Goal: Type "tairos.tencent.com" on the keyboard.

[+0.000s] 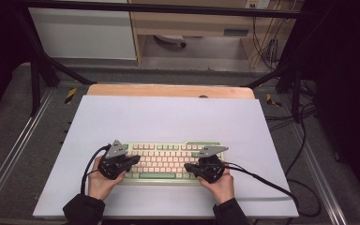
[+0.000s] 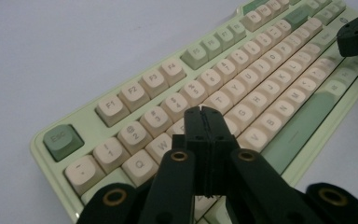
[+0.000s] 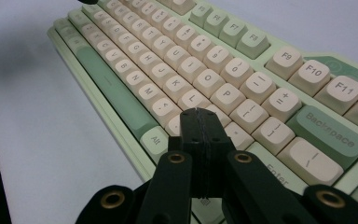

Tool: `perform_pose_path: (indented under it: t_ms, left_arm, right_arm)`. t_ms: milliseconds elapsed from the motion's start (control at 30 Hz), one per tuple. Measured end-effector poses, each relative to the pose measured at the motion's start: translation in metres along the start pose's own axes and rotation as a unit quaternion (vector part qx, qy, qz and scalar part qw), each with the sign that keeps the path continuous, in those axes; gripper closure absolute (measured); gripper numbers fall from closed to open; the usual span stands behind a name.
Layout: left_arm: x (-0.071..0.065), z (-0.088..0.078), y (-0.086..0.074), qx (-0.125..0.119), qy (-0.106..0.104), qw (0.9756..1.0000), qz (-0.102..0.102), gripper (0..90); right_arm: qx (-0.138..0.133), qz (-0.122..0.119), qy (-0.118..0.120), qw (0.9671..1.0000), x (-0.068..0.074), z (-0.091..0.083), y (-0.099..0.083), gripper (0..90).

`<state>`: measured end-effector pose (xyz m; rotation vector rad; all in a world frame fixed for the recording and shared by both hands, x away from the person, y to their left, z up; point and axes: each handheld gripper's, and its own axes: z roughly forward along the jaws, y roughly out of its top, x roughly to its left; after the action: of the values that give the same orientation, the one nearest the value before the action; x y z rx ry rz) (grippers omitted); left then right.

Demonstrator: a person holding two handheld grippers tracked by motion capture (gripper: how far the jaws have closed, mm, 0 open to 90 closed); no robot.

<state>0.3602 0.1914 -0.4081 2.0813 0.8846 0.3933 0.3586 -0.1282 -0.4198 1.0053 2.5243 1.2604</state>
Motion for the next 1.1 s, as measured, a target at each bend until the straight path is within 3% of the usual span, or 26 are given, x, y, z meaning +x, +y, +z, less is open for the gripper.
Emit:
perform_pose_path:
  t_ms: [567,1100]
  left_arm:
    - [-0.016,0.029,0.019,0.009,-0.009,0.9998,0.012,89.8]
    - [-0.018,0.048,0.016,0.021,-0.003,0.9997,0.012,89.8]
  right_arm:
    - [-0.003,0.003,0.001,1.0,0.0,-0.003,-0.002,90.0]
    - [-0.004,0.0,0.001,1.0,0.0,-0.001,-0.003,90.0]
